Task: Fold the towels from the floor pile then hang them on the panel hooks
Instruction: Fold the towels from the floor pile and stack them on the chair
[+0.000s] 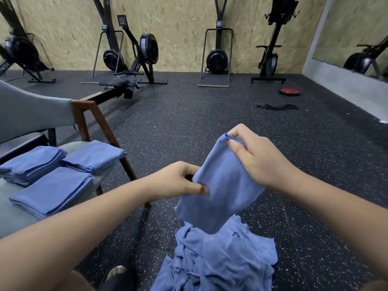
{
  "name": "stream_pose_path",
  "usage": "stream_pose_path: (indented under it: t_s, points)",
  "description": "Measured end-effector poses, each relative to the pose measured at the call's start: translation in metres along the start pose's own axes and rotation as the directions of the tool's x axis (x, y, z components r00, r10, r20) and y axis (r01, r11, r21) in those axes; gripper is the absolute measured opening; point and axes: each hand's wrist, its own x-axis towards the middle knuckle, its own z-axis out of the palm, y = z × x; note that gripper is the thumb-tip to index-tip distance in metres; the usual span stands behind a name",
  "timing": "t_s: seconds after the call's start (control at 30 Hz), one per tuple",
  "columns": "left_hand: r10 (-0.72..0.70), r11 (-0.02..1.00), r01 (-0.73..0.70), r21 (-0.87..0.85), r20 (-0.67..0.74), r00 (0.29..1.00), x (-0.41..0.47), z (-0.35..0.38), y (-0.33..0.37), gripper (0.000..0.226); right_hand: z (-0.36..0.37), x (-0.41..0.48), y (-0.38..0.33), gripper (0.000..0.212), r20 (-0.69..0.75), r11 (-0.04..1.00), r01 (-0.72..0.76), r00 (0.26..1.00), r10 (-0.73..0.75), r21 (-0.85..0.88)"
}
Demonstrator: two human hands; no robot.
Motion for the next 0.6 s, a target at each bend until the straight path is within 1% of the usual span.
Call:
stream_pose_path:
  t_s: [0.07, 0.13, 0.2, 0.23, 0.27, 0.33, 0.37, 0.4, 0.43, 0.5, 0.57, 0.6]
  points:
    - [-0.005, 1.0, 0.005, -0.013, -0.01, 1.0, 0.001, 0.0, -0.006, 0.02, -0.003, 0.001, -0.001, 0.012, -0.056, 1.0, -0.017, 0.998, 0.017, 0.002]
    - [-0.004, 1.0, 0.003, -0.022, -0.026, 1.0, 0.003, 0.0, -0.016, 0.027, -0.007, 0.003, 0.0, 0.017, -0.097, 1.0, -0.016, 0.995, 0.018, 0.015]
    - [-0.006, 0.999, 0.005, -0.04, -0.019, 1.0, 0.004, -0.001, -0.02, 0.024, -0.011, 0.004, 0.001, 0.035, -0.111, 1.0, -0.011, 0.994, 0.013, 0.015]
    - [-0.009, 1.0, 0.009, -0.022, -0.012, 1.0, 0.004, -0.003, -0.02, 0.022, -0.013, 0.004, 0.002, 0.043, -0.123, 1.0, 0.007, 0.992, -0.006, 0.003]
    - [-0.013, 0.999, 0.013, 0.034, -0.004, 1.0, 0.003, -0.004, -0.019, 0.02, -0.015, 0.004, 0.003, 0.049, -0.142, 1.0, 0.024, 0.99, -0.025, -0.005]
    - [-0.024, 0.976, 0.021, 0.216, 0.011, 1.0, 0.002, -0.009, -0.02, 0.015, -0.021, 0.005, 0.008, 0.052, -0.211, 0.999, 0.034, 0.977, -0.032, 0.008]
    - [-0.036, 0.962, 0.033, 0.27, 0.004, 0.999, 0.003, -0.012, -0.022, 0.011, -0.025, 0.006, 0.011, 0.051, -0.25, 0.999, 0.029, 0.968, -0.024, 0.015]
    - [-0.048, 0.961, 0.05, 0.272, -0.015, 0.999, 0.002, -0.014, -0.023, 0.006, -0.029, 0.007, 0.014, 0.05, -0.285, 1.0, 0.017, 0.958, -0.011, 0.018]
    - [-0.053, 0.97, 0.061, 0.237, -0.041, 0.998, 0.002, -0.017, -0.023, 0.007, -0.032, 0.008, 0.017, 0.049, -0.315, 1.0, 0.001, 0.949, 0.005, 0.019]
    - [-0.041, 0.992, 0.055, 0.117, -0.114, 0.993, -0.001, -0.026, -0.023, 0.015, -0.038, 0.009, 0.022, 0.047, -0.363, 0.999, -0.025, 0.931, 0.032, 0.022]
    - [0.0, 1.0, -0.001, -0.007, -0.216, 0.976, -0.003, -0.035, -0.021, 0.017, -0.042, 0.009, 0.027, 0.045, -0.397, 0.998, -0.057, 0.916, 0.059, 0.017]
    - [0.035, 0.996, -0.055, -0.071, -0.263, 0.964, -0.004, -0.039, -0.02, 0.016, -0.043, 0.008, 0.029, 0.044, -0.41, 0.997, -0.074, 0.909, 0.074, 0.018]
